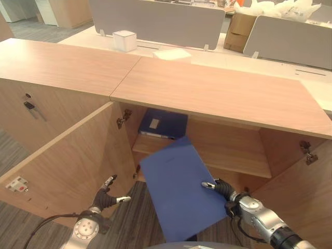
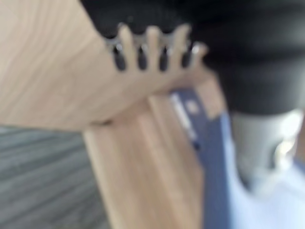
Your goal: Put the empty folder in the office cabinet
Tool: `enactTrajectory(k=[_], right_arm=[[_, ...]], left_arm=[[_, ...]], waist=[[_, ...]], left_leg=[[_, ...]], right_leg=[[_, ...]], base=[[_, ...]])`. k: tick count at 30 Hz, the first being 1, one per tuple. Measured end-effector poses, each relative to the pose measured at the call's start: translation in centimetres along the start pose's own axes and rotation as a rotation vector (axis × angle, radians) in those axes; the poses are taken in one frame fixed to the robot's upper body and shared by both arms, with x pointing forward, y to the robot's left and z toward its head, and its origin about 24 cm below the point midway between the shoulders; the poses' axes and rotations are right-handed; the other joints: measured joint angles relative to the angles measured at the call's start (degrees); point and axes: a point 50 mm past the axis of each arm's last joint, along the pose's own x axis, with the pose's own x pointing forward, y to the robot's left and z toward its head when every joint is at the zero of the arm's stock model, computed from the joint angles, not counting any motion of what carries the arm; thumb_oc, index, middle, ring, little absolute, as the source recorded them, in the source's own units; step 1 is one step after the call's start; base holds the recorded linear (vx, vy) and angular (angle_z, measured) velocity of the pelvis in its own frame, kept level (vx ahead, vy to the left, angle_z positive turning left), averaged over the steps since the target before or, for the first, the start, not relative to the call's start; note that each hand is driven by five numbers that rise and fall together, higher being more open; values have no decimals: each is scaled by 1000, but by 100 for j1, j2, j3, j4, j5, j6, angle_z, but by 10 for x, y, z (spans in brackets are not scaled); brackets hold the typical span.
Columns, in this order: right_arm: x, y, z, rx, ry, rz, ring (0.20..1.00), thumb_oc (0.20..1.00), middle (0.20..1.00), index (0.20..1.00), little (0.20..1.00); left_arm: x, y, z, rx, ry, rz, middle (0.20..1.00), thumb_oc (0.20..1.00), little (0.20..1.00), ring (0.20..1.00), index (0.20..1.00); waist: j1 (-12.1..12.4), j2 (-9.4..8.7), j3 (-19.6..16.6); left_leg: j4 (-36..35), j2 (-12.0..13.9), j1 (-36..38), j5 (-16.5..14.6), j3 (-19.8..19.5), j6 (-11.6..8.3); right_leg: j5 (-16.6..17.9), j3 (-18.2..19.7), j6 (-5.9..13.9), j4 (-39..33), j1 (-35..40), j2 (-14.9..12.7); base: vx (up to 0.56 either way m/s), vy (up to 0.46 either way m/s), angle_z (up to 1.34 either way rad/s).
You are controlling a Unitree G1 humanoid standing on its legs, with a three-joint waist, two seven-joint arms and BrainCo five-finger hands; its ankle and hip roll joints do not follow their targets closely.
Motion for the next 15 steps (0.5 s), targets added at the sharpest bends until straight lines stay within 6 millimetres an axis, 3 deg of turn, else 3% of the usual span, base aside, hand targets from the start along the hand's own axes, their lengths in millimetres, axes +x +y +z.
enactTrajectory(k=[5,6,7,10,12,15], right_arm=[[7,-16,6,124,-56,-187,200,200,200,200,200],[5,-30,14,135,-85,-274,200,200,200,200,200],[7,-39,24,151,-111,-322,200,200,200,200,200],[5,-69,69,197,-250,-488,200,200,200,200,200],[1,-85,94,228,-321,-571,200,200,200,200,200],[0,-97,116,266,-379,-650,200,200,200,200,200]], left_arm=[[4,3,-39,-38,212,90,1000,1000,1000,1000,1000],[-1,1,-51,-44,265,117,1000,1000,1000,1000,1000],[0,2,-56,-46,296,137,1000,1000,1000,1000,1000],[1,4,-62,-45,341,181,1000,1000,1000,1000,1000],[-3,-3,-71,-53,382,200,1000,1000,1000,1000,1000],[-11,-9,-88,-55,475,215,1000,1000,1000,1000,1000]], waist=[[-21,10,134],[-15,113,274],[-12,86,320],[-20,219,794],[-4,368,1024],[0,424,1205]], left_leg=[[13,-49,-355,109,-3,7],[55,-85,-591,130,-2,15],[114,-120,-773,137,0,24],[172,-227,-1166,250,-4,53],[180,-253,-1406,276,-27,54],[180,-248,-1588,327,-53,40]], right_leg=[[79,0,-2,0,-376,-49],[159,18,-17,12,-564,-82],[186,30,9,17,-735,-102],[364,35,-7,40,-1133,-188],[444,38,-52,40,-1320,-200],[513,38,-86,41,-1546,-180]], base=[[-137,-13,1],[-233,8,-2],[-156,12,-3],[-78,13,6],[-69,20,7],[-28,20,0]])
